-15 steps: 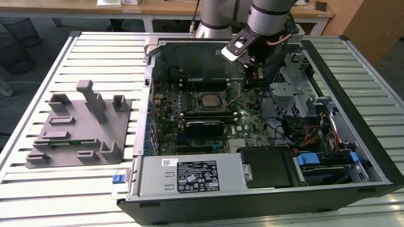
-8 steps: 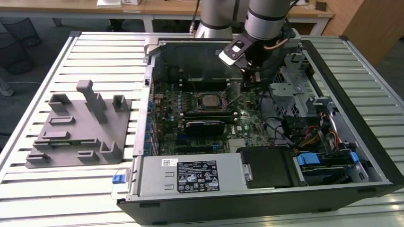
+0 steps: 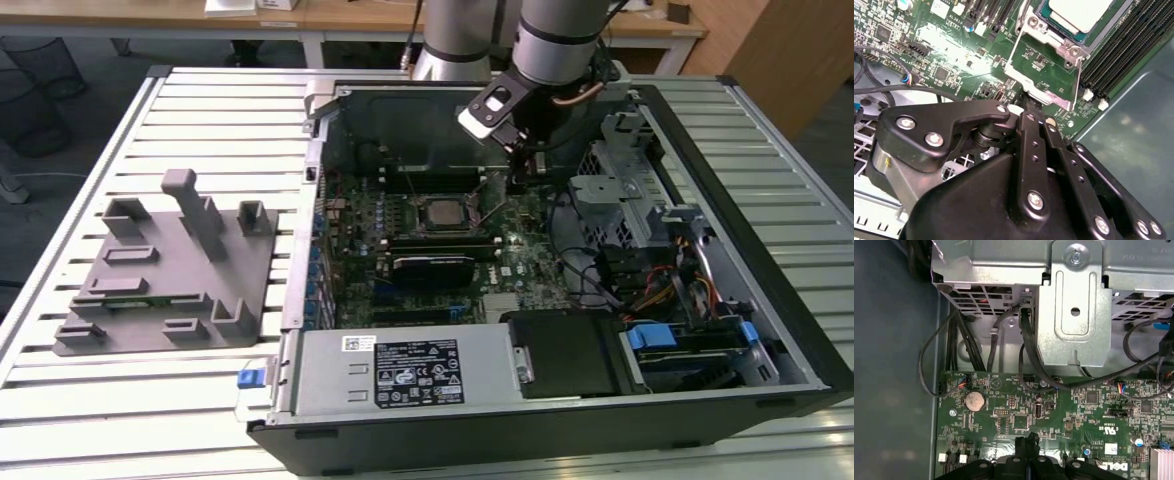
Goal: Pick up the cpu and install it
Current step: 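Close the cpu cover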
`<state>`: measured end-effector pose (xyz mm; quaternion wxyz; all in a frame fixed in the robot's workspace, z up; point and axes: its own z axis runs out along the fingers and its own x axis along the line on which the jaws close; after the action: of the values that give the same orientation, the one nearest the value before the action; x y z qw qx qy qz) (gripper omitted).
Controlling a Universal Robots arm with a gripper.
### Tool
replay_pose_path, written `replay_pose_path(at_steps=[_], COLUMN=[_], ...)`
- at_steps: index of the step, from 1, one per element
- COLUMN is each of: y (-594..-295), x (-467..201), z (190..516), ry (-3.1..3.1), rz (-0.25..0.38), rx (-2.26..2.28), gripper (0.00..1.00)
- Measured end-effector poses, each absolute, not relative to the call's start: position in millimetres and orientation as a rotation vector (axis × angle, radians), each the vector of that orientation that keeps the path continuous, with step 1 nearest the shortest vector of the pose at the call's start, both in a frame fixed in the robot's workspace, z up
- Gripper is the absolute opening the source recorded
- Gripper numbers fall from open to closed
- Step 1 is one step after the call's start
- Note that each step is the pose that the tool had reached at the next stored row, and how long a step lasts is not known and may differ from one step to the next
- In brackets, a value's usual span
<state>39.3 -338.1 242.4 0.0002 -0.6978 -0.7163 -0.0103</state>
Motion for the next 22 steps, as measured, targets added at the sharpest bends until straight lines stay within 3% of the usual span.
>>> replay_pose_path(at_steps=[22], y=[-338], x=[20], z=[242], ry=[-2.250], rz=[-0.033], rx=[-2.192], gripper=[0.11])
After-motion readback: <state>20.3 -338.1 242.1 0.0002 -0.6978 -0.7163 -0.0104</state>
